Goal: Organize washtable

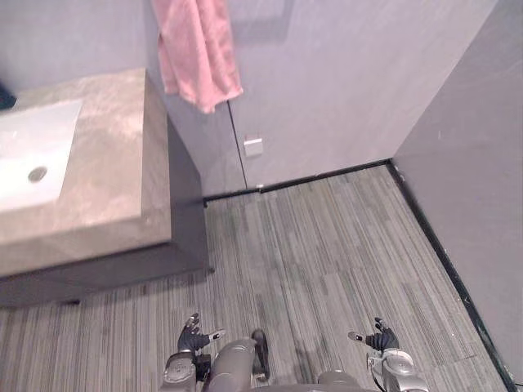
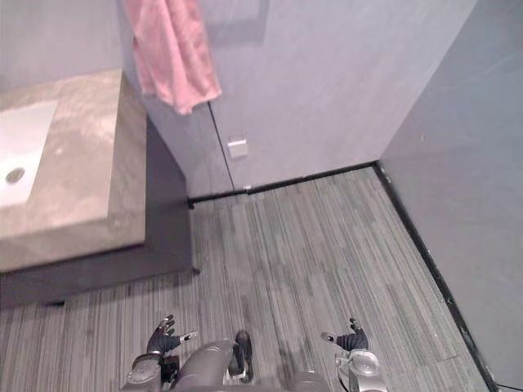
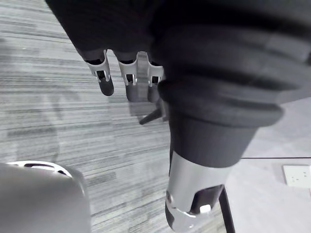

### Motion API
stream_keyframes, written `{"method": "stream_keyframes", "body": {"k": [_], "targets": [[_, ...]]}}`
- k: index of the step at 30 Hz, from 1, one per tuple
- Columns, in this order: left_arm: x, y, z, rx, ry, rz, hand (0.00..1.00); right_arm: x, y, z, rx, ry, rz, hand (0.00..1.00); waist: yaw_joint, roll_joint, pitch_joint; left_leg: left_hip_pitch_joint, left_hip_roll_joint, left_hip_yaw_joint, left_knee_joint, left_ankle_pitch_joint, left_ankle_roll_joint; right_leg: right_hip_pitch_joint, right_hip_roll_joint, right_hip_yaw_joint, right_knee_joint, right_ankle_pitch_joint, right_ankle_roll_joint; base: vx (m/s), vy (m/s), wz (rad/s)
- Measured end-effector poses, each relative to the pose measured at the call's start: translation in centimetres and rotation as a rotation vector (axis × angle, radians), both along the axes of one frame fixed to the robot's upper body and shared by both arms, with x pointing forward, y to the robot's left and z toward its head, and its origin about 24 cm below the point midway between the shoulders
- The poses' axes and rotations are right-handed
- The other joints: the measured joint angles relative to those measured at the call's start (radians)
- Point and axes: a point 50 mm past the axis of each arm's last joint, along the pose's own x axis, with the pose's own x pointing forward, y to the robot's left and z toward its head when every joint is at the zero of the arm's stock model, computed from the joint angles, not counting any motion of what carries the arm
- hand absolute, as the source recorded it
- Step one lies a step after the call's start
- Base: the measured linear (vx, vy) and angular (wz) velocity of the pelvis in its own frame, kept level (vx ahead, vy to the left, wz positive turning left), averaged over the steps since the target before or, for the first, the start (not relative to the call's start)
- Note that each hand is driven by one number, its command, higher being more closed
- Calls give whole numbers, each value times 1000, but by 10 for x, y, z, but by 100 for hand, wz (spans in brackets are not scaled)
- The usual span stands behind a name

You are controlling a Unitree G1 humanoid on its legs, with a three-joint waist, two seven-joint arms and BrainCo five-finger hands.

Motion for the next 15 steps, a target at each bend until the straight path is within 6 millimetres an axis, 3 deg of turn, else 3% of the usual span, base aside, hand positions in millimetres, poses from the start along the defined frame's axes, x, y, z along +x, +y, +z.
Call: {"method": "stream_keyframes", "body": {"k": [2, 4, 6, 7, 8, 9, 11, 13, 14, 15], "targets": [[5, 0, 2, 4, -10, -12, 0, 4, 3, 2, -7, -9, 32, 0, -15, 9, 18, 127, 14, -30, -79, 0, 0, -54, 12, -127, -45, -48, -86, 389, 17, 11], [13, -2, 5, 3, -32, -18, 0, 8, 4, 3, -10, -22, 39, 0, -18, 19, 28, 168, 29, -56, -103, 0, 0, -115, 41, -156, -183, -55, -98, 464, -73, 34], [21, -3, 7, 1, -51, -26, 0, 7, 3, 4, -12, -25, 37, 0, -42, 15, 38, 187, 53, -100, -108, -2, -6, -156, 90, -139, -387, -30, -101, 431, -127, 69], [22, -3, 8, 4, -55, -31, 0, 1, 3, 1, -11, -10, 32, 0, -46, 0, 32, 197, 50, -121, -111, -5, -50, -163, 109, -107, -568, 85, -113, 336, -125, 64], [23, -3, 8, 7, -55, -33, 0, -3, 2, 0, -10, 1, 29, 0, -46, -17, 31, 210, 44, -136, -111, -18, -74, -163, 109, -95, -628, 185, -143, 427, -164, 64], [21, -8, 6, -10, -47, -25, 0, -10, -5, -2, -25, 28, 22, 0, -41, 9, 37, 234, 68, -163, -107, -48, -125, -169, 117, -116, -572, 219, -164, 424, -194, 39], [20, -8, 6, -12, -45, -22, 0, -8, -4, -1, -21, 18, 17, 0, -40, 17, 30, 212, 92, -181, -54, -19, -175, -163, 122, -133, -562, 165, -183, 420, -212, 32], [20, -15, 5, -44, -53, 13, 0, -5, 0, 1, -10, -4, 7, 0, -40, 33, 36, 97, 127, -182, 227, 52, -241, -74, 138, -165, -611, 132, -209, 412, -223, 35], [18, -17, 4, -53, -51, 22, 0, -6, 1, 0, -6, -3, 9, 0, -38, 34, 36, 68, 144, -181, 313, 91, -247, -38, 144, -170, -630, 126, -214, 390, -189, 26], [14, -20, 2, -65, -44, 29, 0, -8, 6, 0, 6, -9, 6, 0, -35, 29, 38, 31, 188, -151, 453, 78, -238, 42, 152, -180, -668, 108, -227, 410, -186, 19]]}}
